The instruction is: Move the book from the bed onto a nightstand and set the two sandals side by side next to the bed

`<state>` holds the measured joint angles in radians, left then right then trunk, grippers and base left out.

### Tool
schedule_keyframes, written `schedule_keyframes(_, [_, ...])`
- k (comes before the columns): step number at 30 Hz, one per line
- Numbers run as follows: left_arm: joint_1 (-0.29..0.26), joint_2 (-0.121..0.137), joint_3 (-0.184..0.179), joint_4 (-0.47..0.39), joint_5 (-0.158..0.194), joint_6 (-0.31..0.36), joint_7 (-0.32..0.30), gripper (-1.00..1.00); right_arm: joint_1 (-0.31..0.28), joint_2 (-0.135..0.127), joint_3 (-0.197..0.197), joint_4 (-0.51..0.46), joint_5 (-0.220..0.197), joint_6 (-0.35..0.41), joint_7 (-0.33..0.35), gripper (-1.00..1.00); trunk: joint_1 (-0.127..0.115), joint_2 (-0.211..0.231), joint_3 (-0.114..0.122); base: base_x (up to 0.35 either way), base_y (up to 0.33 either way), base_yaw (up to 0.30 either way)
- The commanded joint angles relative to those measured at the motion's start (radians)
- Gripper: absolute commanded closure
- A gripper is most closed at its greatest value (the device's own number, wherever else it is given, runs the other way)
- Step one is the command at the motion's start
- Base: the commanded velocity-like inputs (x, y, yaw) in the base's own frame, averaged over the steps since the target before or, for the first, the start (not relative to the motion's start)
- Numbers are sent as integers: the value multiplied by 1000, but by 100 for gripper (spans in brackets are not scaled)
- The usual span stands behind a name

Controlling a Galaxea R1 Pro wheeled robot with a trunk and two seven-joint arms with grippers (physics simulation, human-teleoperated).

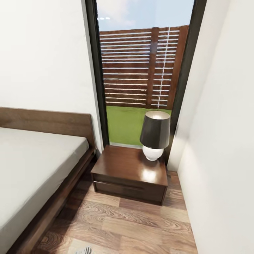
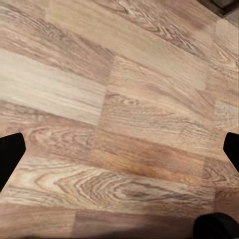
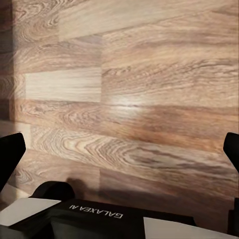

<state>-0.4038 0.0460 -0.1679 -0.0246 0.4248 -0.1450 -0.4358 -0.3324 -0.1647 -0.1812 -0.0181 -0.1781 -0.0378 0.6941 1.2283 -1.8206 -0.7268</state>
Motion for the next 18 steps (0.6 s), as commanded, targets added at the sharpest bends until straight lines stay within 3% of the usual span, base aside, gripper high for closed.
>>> schedule_keyframes(1, [-1,0,-8,2,8,-4,-3,-100,0,0,-2,1,-3,-2,4,-100,0,0,-1,0,0,271])
schedule_keyframes(18, [-1,0,-8,2,8,-4,-3,-100,0,0,-1,1,-3,-2,4,-100,0,0,-11,0,0,271])
